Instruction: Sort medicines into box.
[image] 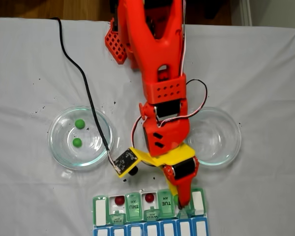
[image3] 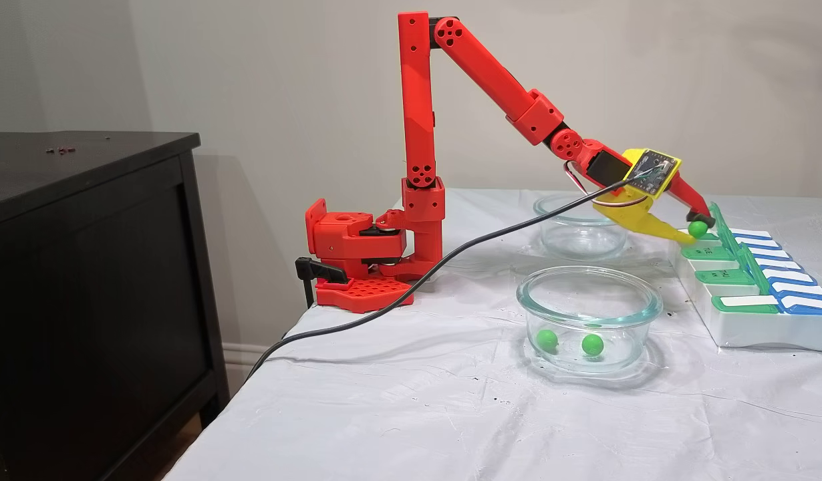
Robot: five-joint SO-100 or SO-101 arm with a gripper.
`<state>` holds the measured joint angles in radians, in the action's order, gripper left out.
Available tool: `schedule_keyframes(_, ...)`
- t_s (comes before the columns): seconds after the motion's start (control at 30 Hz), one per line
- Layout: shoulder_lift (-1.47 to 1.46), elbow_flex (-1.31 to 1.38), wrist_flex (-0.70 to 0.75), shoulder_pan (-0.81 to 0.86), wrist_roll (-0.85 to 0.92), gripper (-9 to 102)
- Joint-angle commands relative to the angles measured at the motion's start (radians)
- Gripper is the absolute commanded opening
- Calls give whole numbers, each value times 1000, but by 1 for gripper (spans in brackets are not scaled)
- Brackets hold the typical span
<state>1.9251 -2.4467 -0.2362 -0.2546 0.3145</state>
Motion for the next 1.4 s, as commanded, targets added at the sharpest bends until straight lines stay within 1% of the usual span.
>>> schedule_keyframes(0.0,26,48,40,-14,12,22)
schedule_keyframes(0.27,87,49,106,-5,3,24)
schedule_keyframes(0.37,164,49,173,5,11,21)
schedule_keyframes(0.4,199,51,207,11,14,19)
schedule_keyframes(0.5,344,78,377,40,8,14)
schedule_keyframes(0.57,442,124,540,64,11,8)
schedule_keyframes(0.63,503,199,739,94,43,0)
schedule_keyframes(0.7,532,273,927,123,87,0)
schedule_keyframes(0.77,535,339,1074,158,141,0)
schedule_keyframes(0.9,469,442,1236,244,258,0)
schedule_keyframes(0.97,380,509,1328,310,387,0)
schedule_keyframes(1.1,202,620,1439,394,571,0)
schedule_keyframes(1.13,163,643,1459,420,592,0)
schedule_keyframes(1.37,156,643,1477,561,692,0)
